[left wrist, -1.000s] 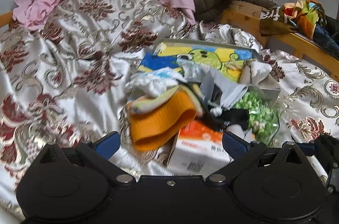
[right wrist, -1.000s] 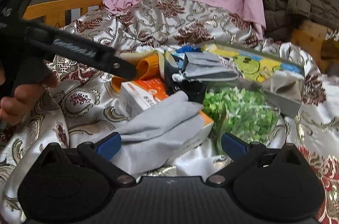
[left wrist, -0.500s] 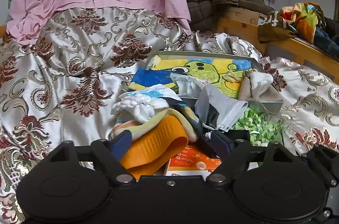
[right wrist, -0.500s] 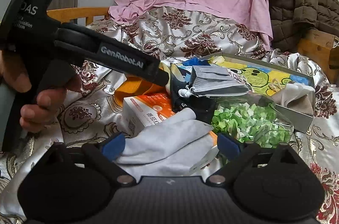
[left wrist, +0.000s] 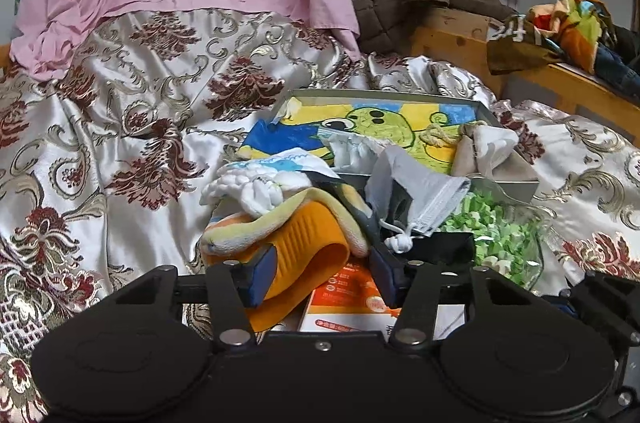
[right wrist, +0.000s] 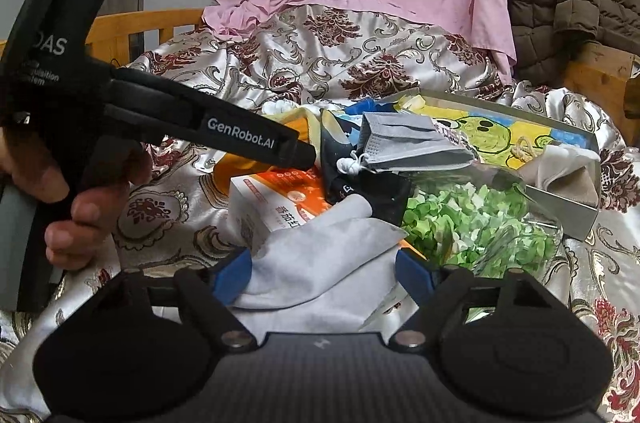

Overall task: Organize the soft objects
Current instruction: 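Grasp the grey cloth with right tool while left tool grasps the orange item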

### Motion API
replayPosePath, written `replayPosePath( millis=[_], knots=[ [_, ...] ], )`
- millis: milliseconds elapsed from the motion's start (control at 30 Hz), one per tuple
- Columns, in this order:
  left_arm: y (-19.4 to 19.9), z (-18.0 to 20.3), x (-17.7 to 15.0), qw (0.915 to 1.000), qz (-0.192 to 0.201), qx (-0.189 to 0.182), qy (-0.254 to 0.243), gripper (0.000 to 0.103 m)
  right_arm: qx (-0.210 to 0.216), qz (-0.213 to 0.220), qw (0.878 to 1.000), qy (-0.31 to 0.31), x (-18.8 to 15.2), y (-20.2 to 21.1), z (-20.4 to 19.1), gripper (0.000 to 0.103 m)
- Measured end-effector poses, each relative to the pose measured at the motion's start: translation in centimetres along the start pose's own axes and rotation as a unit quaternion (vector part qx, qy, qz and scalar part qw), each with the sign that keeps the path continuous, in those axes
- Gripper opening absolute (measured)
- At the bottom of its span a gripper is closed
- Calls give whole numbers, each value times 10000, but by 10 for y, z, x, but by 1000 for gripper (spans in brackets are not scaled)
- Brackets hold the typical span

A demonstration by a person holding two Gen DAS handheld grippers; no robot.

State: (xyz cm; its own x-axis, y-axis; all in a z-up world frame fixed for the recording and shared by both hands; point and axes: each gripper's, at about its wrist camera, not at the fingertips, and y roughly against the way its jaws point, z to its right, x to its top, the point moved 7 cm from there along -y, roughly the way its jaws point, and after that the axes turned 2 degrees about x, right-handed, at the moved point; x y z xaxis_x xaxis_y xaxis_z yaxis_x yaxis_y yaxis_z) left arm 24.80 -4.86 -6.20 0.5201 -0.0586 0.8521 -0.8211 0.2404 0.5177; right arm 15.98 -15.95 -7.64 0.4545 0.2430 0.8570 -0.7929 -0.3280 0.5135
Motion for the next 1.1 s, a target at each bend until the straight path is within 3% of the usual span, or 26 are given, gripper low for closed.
replayPosePath(
  millis=[333, 500, 867, 1100],
  knots=[
    [-11, -10, -2, 9988, 62, 192, 451, 50, -32, 45, 10000, -24, 1, -3, 0, 82],
    [-16, -12, -2, 9972, 60, 115, 730, 38, -54, 73, 10000, -26, 1, -3, -1, 80],
    [-8, -9, -2, 9972, 209, 74, 708, 18, -65, 79, 9999, -58, 2, -1, -1, 75],
    [-8, -7, 0, 9983, 237, 106, 527, 19, -81, 73, 9999, -104, 2, -2, 0, 70]
  ],
)
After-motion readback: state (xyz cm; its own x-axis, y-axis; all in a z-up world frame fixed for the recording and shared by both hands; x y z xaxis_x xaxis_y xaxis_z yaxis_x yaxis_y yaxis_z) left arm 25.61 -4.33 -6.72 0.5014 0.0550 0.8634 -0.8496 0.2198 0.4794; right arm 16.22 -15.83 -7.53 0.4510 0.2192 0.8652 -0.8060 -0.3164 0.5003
